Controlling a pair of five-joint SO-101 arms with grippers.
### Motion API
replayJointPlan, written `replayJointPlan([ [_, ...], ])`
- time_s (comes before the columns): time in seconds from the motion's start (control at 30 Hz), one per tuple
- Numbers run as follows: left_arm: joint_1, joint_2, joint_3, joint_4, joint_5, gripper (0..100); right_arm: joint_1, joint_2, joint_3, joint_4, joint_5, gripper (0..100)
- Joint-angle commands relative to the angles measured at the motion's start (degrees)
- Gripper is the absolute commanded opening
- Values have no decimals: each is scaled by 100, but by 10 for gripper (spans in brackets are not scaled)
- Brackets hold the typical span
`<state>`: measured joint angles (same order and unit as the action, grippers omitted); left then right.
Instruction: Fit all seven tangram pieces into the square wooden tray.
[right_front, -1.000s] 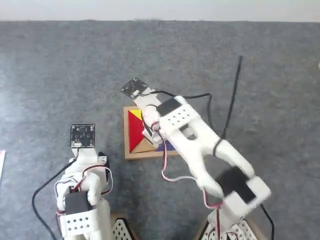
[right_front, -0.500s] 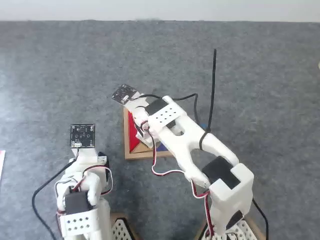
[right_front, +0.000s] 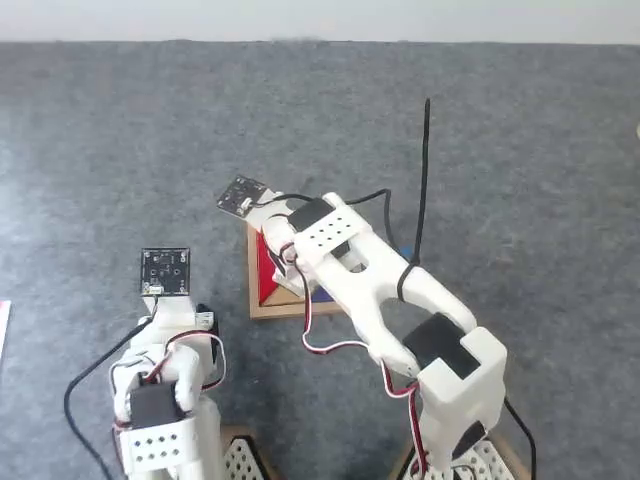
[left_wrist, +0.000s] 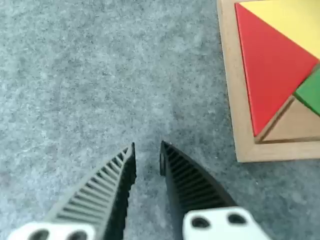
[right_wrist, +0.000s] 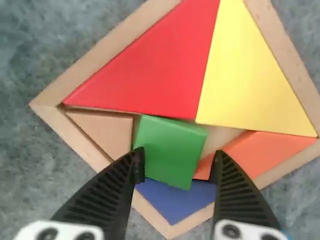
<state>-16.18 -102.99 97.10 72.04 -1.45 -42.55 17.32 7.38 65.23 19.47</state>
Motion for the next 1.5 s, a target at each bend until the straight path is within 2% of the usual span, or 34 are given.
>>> replayJointPlan([
  [0.0,26,-114,-66,26,0,80,-84,-84,-308,40,70,206],
  [0.2,26,-114,-66,26,0,80,92,-418,-343,180,79,205],
  [0.37,26,-114,-66,26,0,80,655,-1121,-290,295,220,83],
  [0.47,26,-114,-66,26,0,80,919,-1121,-123,4,334,2],
  [0.7,26,-114,-66,26,0,80,804,-514,123,-690,369,6],
  [1.03,26,-114,-66,26,0,80,145,-391,299,-716,325,6],
  [1.33,26,-114,-66,26,0,80,66,-409,527,-884,325,6],
  [1.47,26,-114,-66,26,0,80,66,-954,510,-488,334,6],
])
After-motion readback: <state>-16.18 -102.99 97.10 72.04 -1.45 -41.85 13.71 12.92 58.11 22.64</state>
